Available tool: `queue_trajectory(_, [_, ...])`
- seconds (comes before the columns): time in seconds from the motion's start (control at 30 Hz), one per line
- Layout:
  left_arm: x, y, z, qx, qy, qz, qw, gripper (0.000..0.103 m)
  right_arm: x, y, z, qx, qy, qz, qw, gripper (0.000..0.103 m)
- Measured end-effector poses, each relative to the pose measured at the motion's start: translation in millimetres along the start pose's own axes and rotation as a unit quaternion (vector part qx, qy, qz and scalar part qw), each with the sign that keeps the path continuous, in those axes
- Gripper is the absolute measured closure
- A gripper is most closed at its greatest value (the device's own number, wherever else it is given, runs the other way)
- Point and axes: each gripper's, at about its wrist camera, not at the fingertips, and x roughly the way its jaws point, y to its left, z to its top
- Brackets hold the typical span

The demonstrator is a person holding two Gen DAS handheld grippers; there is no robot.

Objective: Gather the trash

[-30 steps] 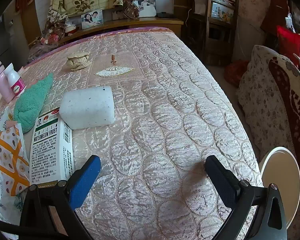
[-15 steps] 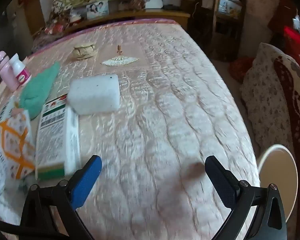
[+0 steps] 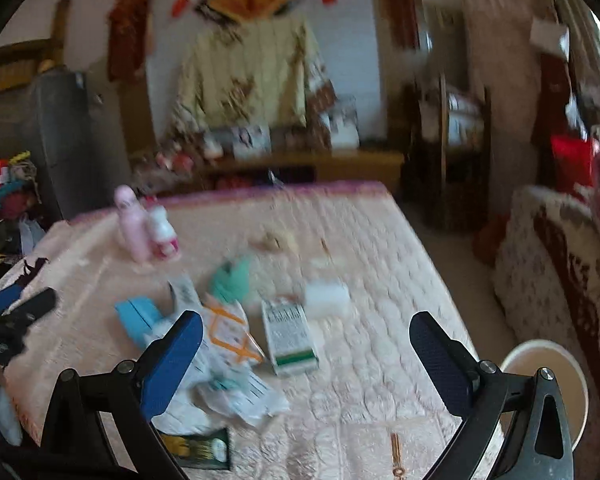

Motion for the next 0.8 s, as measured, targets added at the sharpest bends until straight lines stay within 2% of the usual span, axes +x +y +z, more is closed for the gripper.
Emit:
queue_trajectory(0.1, [-9,-5,1,0.000,-0.014,-0.003,0.9999,0.001,-19,16,5,-0.014,-0.040,-0.002,0.999,0.000])
queue_trajectory(0.3, [-22,-11,2,-0.002,-0.036,-0.011,0.9993,0.001,-35,27,6,-0.031,-0.060,-0.006,0.998,0.000])
queue_trajectory(0.8, [-22,-20,-1,0.004,-0.038,-0.014,0.9992,0.001,-36,15,8,-0.005,-0.048,-0.002,0.999,0.000])
